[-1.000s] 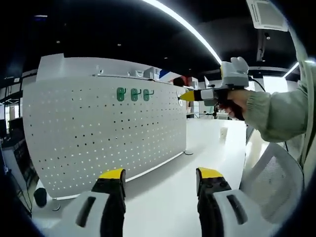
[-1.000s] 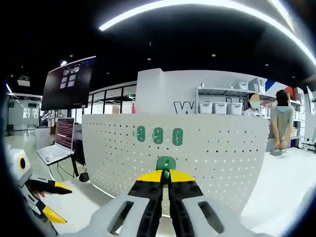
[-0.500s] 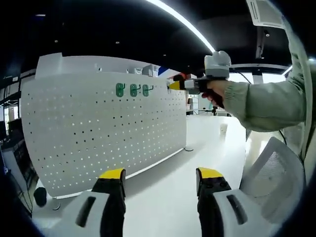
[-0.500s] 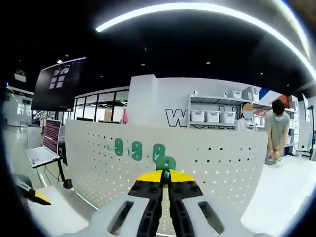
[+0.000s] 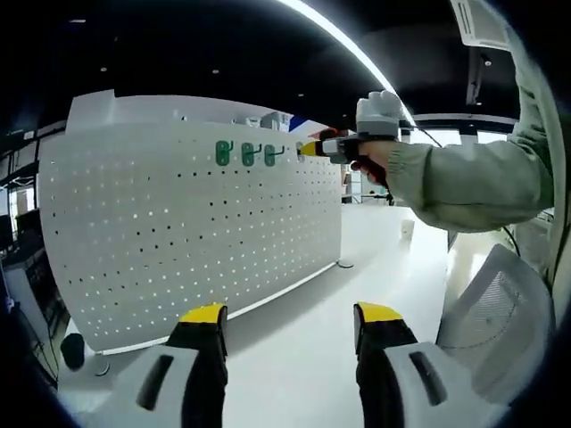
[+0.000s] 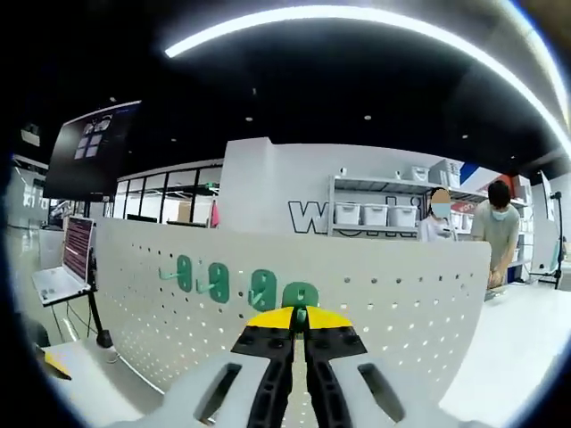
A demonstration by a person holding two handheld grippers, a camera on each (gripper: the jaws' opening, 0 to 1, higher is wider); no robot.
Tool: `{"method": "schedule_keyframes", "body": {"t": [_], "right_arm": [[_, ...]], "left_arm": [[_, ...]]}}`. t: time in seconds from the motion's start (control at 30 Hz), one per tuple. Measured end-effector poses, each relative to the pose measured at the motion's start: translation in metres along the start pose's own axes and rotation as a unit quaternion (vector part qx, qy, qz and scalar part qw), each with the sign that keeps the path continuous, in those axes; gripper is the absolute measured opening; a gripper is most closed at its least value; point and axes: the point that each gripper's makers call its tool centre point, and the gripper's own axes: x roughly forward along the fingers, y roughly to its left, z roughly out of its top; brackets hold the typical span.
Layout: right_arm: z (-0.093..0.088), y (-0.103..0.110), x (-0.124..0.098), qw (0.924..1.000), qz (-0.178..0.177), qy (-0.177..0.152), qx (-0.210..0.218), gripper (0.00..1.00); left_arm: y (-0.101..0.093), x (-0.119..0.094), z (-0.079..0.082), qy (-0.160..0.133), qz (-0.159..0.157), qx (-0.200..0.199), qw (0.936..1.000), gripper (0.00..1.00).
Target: Insert the hook assembly into the mounting plate slot until the hook locks in place.
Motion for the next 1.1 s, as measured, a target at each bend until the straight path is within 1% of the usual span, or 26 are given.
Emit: {"method": "schedule_keyframes", "body": {"t": [0.17,0.4,0.63,0.97,1.1], "right_arm": [[0.001,-0.006,0.01,0.9999,-0.008,-0.006,-0.003,0.0],[-0.003,-0.011,0.024,0.9999,-0.013,-0.007,-0.003,0.0],[0.0,-0.013,0.029,0.9997,-0.017,-0.016,-0.002,0.0],[-0.001,-0.016,0.034,0.9997,-0.02,-0.015,-0.006,0.0],[-0.005,-0.016,0.037,0.9997,-0.021,-0.01,-0.005,0.0]], "left_arm": [[0.003,0.002,-0.003,0.004,0.001,-0.002,1.0,0.59],[0.005,0.005,-0.007,0.01,0.001,-0.005,0.9999,0.58],[0.004,0.01,-0.008,0.013,-0.002,-0.007,0.9999,0.58],[0.004,0.015,-0.006,0.011,-0.004,-0.007,0.9999,0.58],[0.004,0.015,-0.006,0.012,-0.004,-0.008,0.9999,0.58]]}}
